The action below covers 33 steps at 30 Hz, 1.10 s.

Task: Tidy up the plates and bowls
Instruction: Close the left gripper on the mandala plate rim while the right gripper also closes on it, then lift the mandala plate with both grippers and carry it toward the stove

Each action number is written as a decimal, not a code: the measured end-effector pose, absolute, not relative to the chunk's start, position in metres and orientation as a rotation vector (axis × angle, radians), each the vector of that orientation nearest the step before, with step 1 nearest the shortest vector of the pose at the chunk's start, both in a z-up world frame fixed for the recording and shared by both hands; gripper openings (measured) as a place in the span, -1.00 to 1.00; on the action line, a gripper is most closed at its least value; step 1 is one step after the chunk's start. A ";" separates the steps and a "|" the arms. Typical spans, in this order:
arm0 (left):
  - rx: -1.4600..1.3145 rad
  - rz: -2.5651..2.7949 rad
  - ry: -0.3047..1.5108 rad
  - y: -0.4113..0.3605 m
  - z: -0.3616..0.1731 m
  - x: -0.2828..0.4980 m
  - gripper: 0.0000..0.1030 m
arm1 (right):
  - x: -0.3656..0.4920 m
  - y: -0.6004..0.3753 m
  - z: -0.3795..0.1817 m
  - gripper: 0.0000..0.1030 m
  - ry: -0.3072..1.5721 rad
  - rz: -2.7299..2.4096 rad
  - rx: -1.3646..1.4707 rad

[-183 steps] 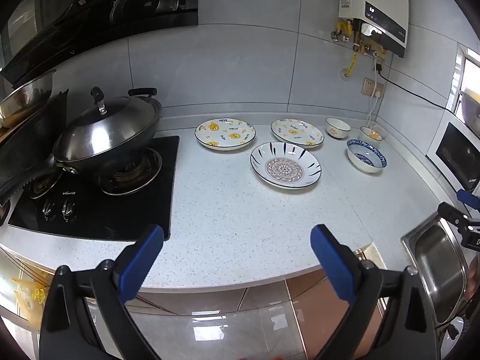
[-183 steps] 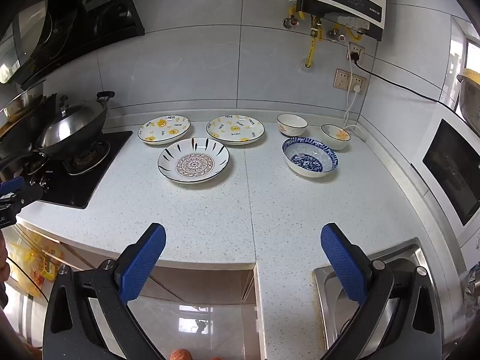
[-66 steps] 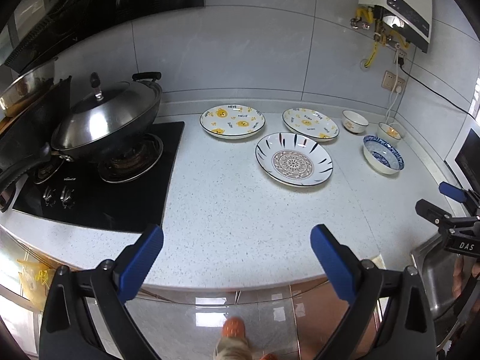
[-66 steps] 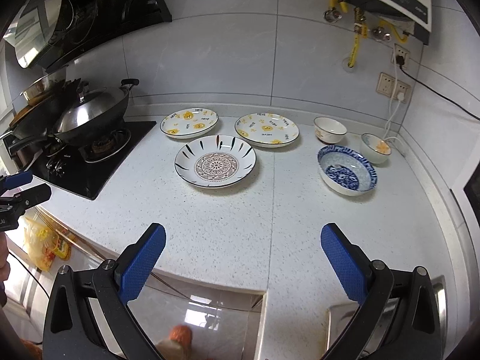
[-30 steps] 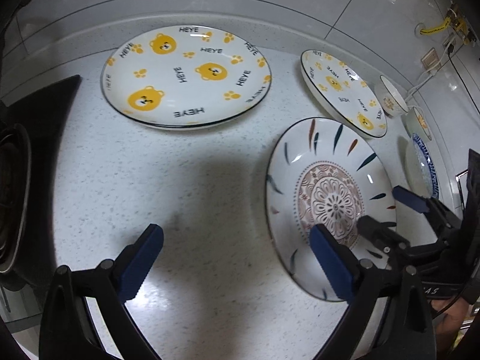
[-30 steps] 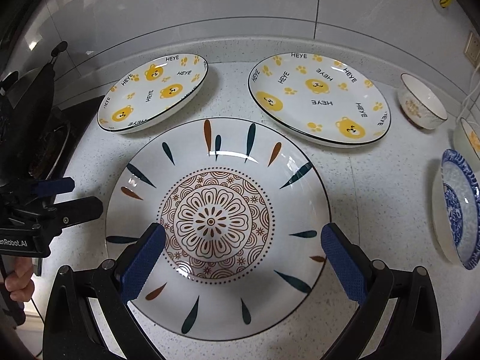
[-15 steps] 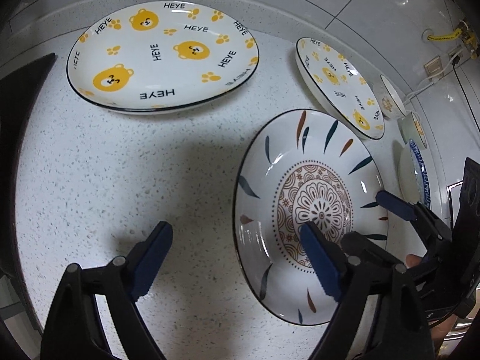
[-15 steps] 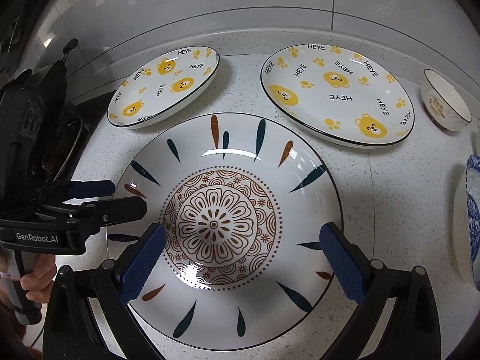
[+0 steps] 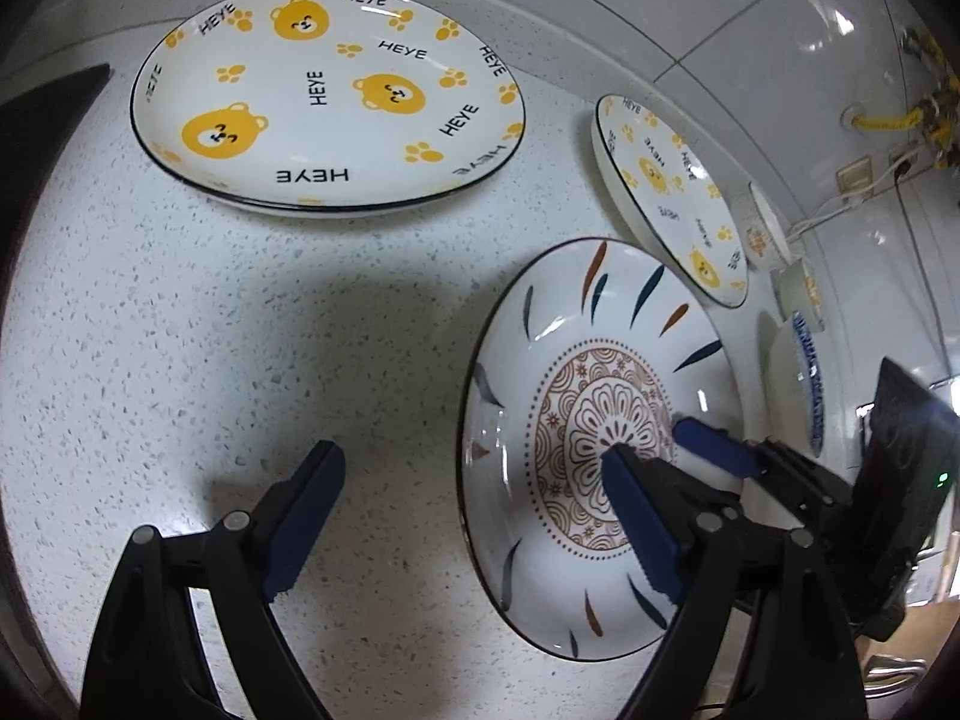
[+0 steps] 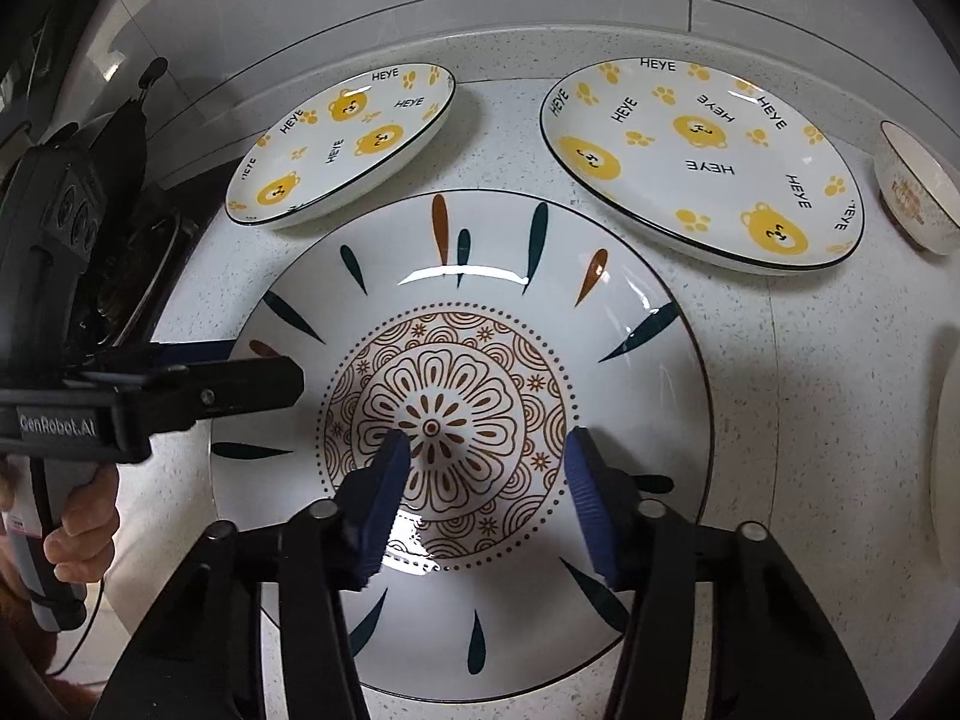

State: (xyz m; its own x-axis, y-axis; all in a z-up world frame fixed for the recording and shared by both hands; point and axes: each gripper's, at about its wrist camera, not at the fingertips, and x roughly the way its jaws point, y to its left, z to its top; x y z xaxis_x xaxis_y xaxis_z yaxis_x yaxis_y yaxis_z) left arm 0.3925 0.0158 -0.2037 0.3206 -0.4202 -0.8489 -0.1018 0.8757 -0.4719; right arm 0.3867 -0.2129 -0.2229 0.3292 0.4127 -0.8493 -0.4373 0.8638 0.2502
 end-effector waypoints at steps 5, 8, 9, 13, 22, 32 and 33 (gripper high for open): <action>-0.504 -0.240 1.243 0.016 -0.205 0.394 0.70 | 0.391 -0.223 -0.223 -0.33 1.118 0.581 0.034; -0.485 -0.235 1.247 0.011 -0.204 0.393 0.68 | 0.394 -0.233 -0.224 -0.56 1.127 0.583 0.072; -0.484 -0.232 1.247 0.011 -0.204 0.392 0.68 | 0.395 -0.236 -0.225 -0.60 1.132 0.586 0.087; -0.494 -0.241 1.254 0.013 -0.205 0.391 0.27 | 0.397 -0.244 -0.227 -0.77 1.144 0.596 0.112; -0.570 -0.266 1.269 0.021 -0.213 0.391 -0.44 | 0.396 -0.250 -0.230 -0.95 1.146 0.615 0.113; -0.520 -0.271 1.272 0.010 -0.212 0.393 -0.44 | 0.395 -0.280 -0.204 -0.91 1.043 0.498 0.082; -0.519 -0.272 1.273 0.008 -0.212 0.394 -0.44 | 0.396 -0.284 -0.204 -0.91 1.048 0.505 0.094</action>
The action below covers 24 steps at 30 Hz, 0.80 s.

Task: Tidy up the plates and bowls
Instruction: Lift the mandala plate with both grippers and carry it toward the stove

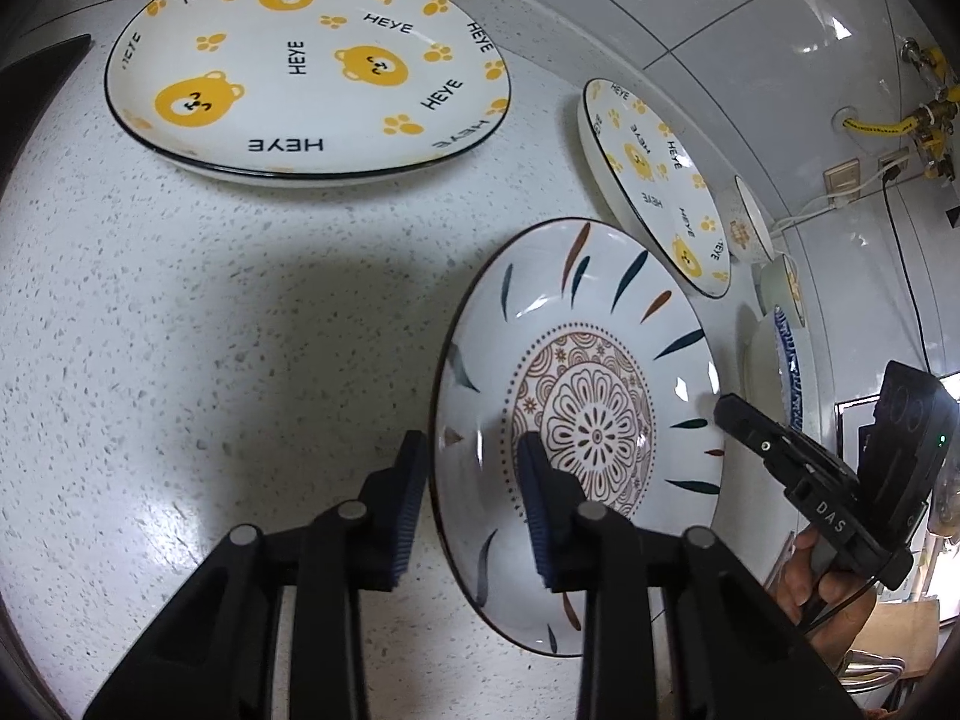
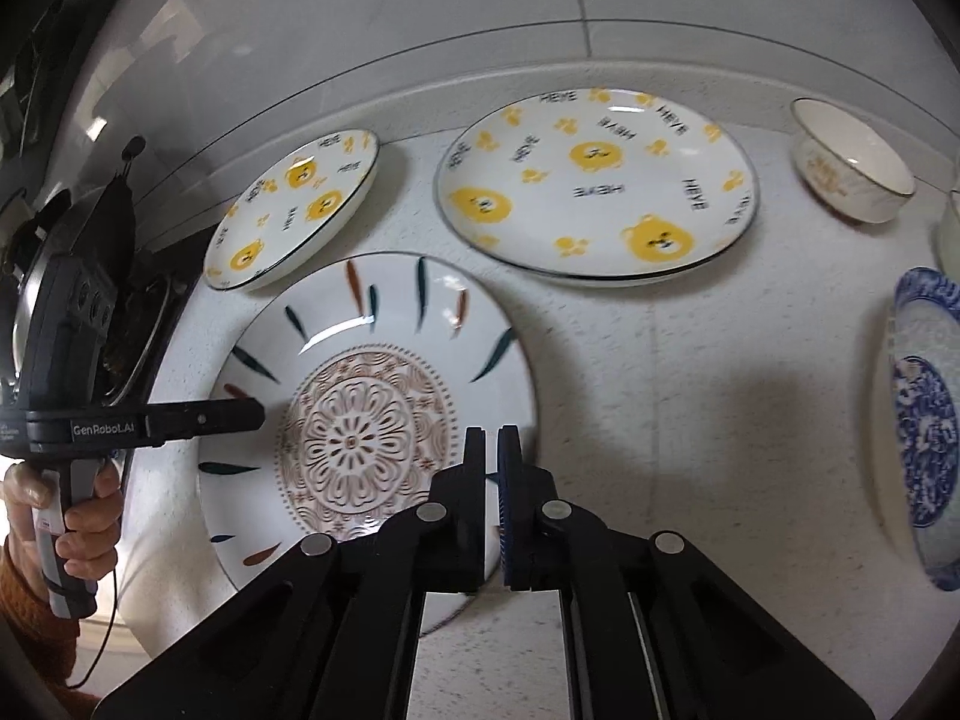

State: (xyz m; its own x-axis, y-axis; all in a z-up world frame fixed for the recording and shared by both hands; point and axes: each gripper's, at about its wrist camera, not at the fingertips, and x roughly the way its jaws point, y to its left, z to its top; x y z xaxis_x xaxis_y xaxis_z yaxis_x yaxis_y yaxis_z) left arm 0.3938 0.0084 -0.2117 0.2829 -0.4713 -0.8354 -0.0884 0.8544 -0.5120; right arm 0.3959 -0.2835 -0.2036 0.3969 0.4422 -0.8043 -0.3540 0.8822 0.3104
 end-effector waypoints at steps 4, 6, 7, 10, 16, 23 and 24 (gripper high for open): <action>-0.515 -0.275 1.276 0.005 -0.212 0.397 -0.44 | 0.395 -0.283 -0.202 -0.90 1.050 0.503 0.088; -0.515 -0.277 1.278 0.005 -0.212 0.397 -0.44 | 0.393 -0.286 -0.200 -0.86 1.043 0.499 0.094; -0.514 -0.275 1.280 0.005 -0.212 0.398 -0.44 | 0.393 -0.286 -0.199 -0.67 1.037 0.479 0.080; -0.516 -0.277 1.280 0.006 -0.212 0.397 -0.44 | 0.392 -0.292 -0.198 0.00 1.018 0.453 0.079; -0.509 -0.279 1.282 0.005 -0.211 0.398 -0.44 | 0.403 -0.290 -0.220 -0.23 1.113 0.507 0.154; -0.532 -0.284 1.296 0.011 -0.214 0.401 -0.56 | 0.411 -0.292 -0.239 -0.82 1.169 0.556 0.260; -0.537 -0.282 1.299 0.013 -0.215 0.400 -0.61 | 0.411 -0.293 -0.239 -0.82 1.171 0.563 0.266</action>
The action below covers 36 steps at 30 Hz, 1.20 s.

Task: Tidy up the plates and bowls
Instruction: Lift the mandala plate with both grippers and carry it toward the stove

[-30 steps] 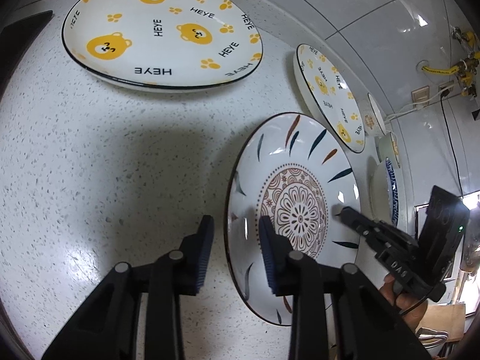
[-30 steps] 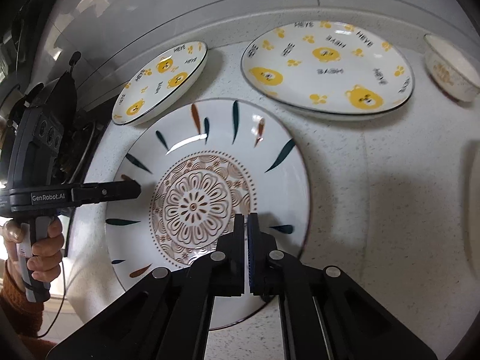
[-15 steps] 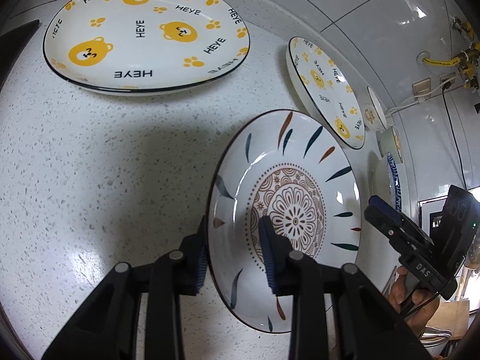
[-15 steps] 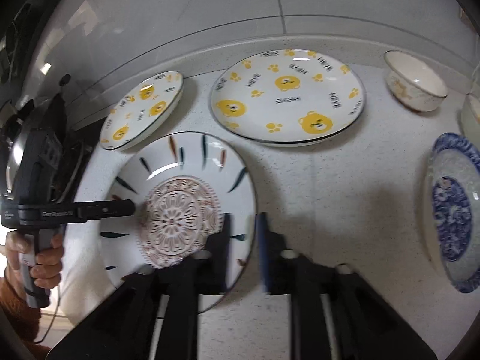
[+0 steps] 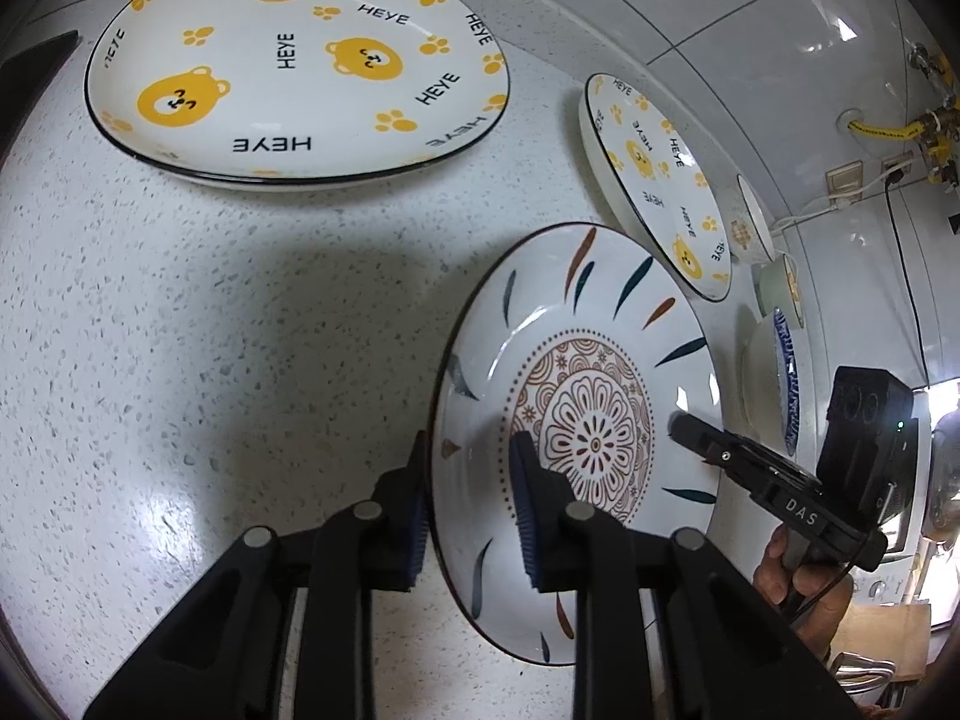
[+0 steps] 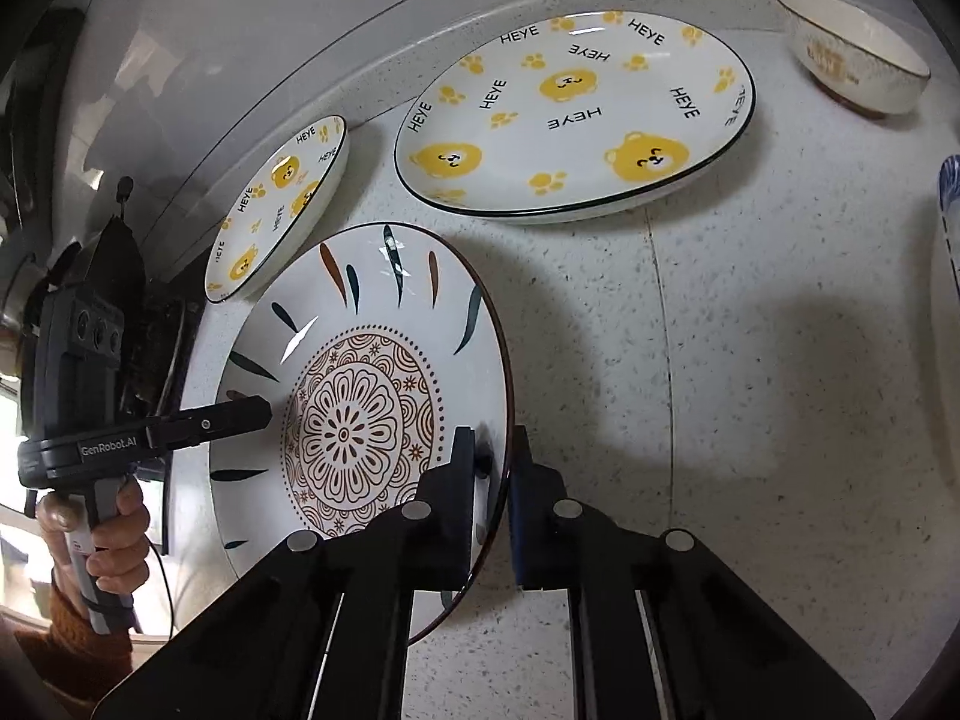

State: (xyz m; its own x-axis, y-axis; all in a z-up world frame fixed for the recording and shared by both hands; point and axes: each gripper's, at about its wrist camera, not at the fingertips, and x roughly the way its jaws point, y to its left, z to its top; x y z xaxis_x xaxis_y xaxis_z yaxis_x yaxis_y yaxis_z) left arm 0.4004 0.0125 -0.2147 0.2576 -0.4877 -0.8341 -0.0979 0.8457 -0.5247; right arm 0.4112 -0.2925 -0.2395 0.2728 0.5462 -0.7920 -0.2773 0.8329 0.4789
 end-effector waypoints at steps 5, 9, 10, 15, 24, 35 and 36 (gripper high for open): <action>-0.541 -0.285 1.307 0.018 -0.217 0.401 -0.81 | 0.415 -0.296 -0.242 -0.84 1.191 0.590 0.294; -0.566 -0.282 1.307 0.020 -0.218 0.398 -0.83 | 0.416 -0.295 -0.241 -0.84 1.187 0.587 0.263; -0.572 -0.278 1.305 0.021 -0.218 0.396 -0.83 | 0.416 -0.294 -0.241 -0.83 1.188 0.586 0.258; -0.566 -0.264 1.277 0.035 -0.201 0.369 -0.83 | 0.405 -0.281 -0.232 -0.83 1.182 0.614 0.216; -0.584 -0.183 1.274 0.079 -0.183 0.276 -0.82 | 0.348 -0.230 -0.215 -0.83 1.202 0.741 0.125; -0.592 -0.136 1.302 0.110 -0.209 0.217 -0.79 | 0.301 -0.185 -0.242 -0.82 1.271 0.810 0.045; -0.593 -0.137 1.300 0.111 -0.210 0.215 -0.79 | 0.300 -0.184 -0.244 -0.82 1.274 0.809 0.041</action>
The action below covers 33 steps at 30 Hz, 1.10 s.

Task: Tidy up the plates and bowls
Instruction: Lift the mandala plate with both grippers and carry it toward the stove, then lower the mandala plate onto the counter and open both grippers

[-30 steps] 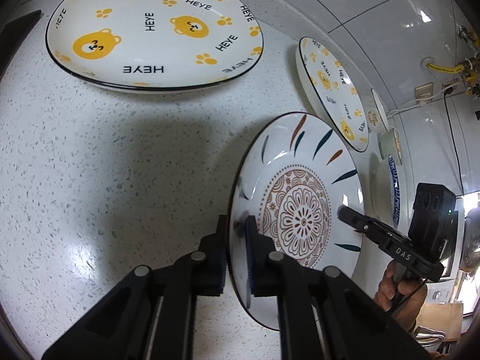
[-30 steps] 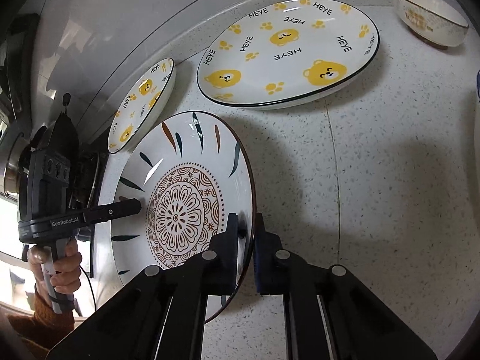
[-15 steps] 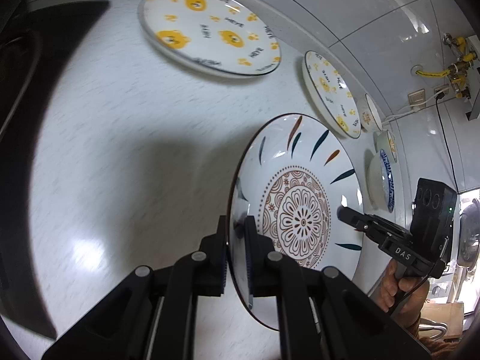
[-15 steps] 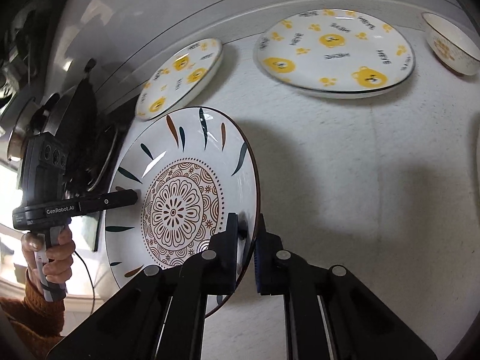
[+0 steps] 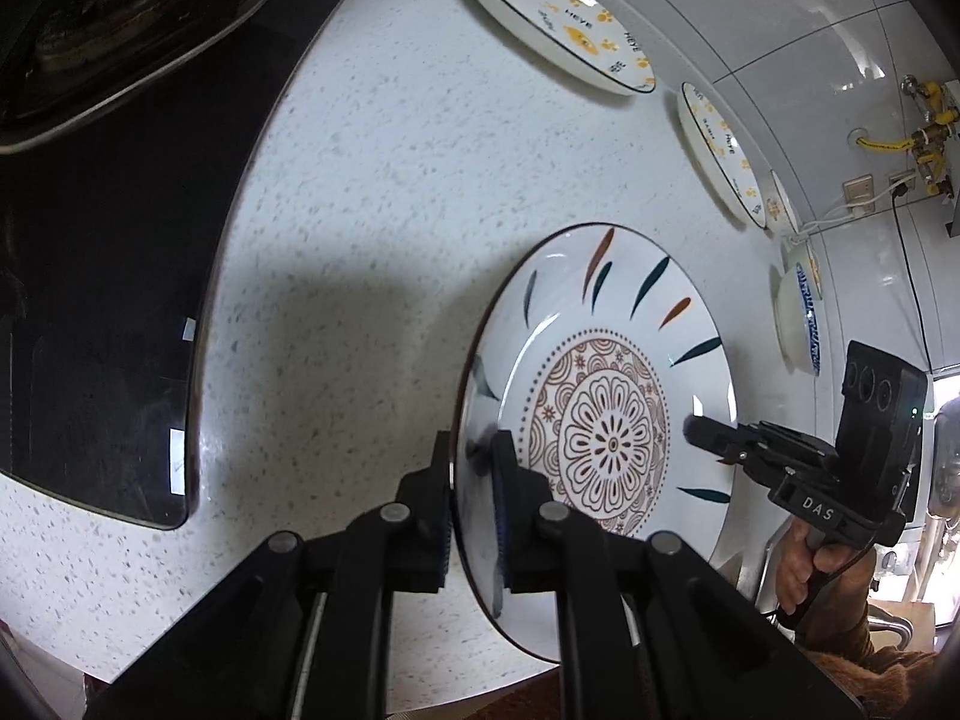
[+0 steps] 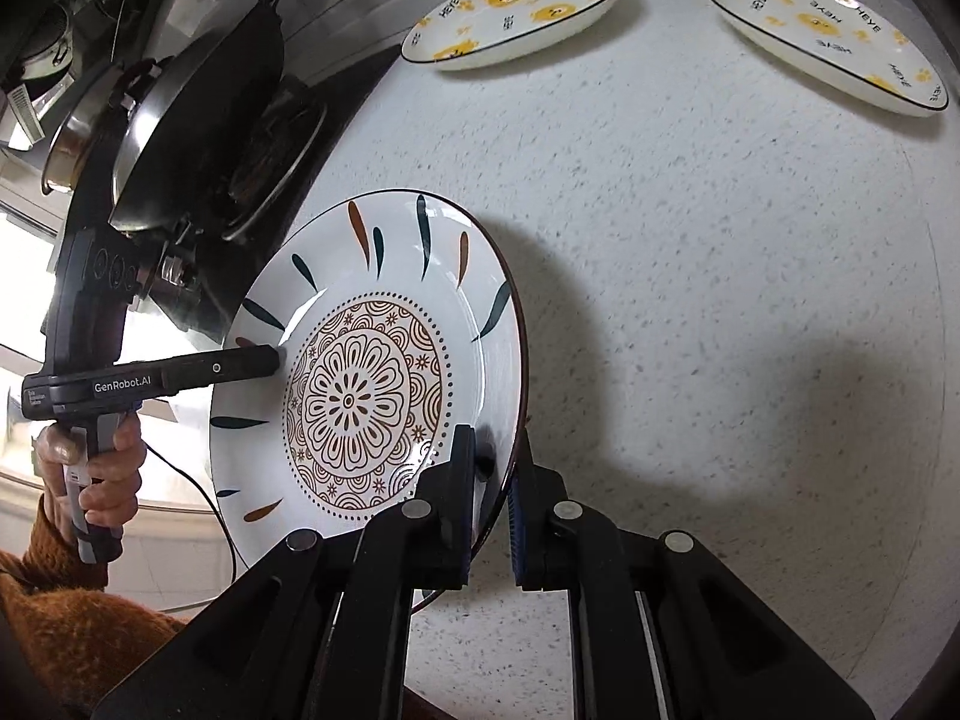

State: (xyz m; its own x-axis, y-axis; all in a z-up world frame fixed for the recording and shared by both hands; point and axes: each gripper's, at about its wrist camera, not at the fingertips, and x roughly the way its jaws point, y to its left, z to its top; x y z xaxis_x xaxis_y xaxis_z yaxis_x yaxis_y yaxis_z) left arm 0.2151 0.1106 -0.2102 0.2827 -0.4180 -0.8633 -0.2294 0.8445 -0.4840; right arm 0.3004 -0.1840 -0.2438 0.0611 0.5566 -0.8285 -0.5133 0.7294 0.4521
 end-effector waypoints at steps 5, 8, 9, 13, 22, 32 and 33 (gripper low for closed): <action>-0.585 -0.147 1.289 0.113 -0.211 0.210 -0.79 | 0.298 -0.177 -0.242 -0.82 1.262 0.816 0.021; -0.576 -0.151 1.282 0.113 -0.211 0.210 -0.78 | 0.296 -0.177 -0.241 -0.82 1.261 0.818 0.019; -0.565 -0.153 1.279 0.111 -0.211 0.209 -0.77 | 0.296 -0.178 -0.241 -0.82 1.262 0.819 0.020; -0.512 -0.163 1.278 0.108 -0.209 0.210 -0.73 | 0.296 -0.182 -0.240 -0.82 1.264 0.823 0.015; -0.468 -0.142 1.298 0.101 -0.206 0.214 -0.71 | 0.295 -0.180 -0.239 -0.81 1.261 0.828 0.001; -0.377 -0.053 1.200 0.109 -0.178 0.215 -0.37 | 0.301 -0.189 -0.230 -0.53 1.228 0.845 0.024; -0.363 -0.042 1.192 0.109 -0.173 0.217 -0.33 | 0.302 -0.193 -0.227 -0.46 1.220 0.841 0.032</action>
State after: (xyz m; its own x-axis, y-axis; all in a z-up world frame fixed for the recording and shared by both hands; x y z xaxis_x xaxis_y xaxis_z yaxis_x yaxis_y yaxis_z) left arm 0.2170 0.1093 -0.1733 0.3761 -0.2222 -0.8995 -0.1577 0.9413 -0.2985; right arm 0.3025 -0.1925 -0.2271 0.0886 0.5816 -0.8087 -0.5491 0.7058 0.4475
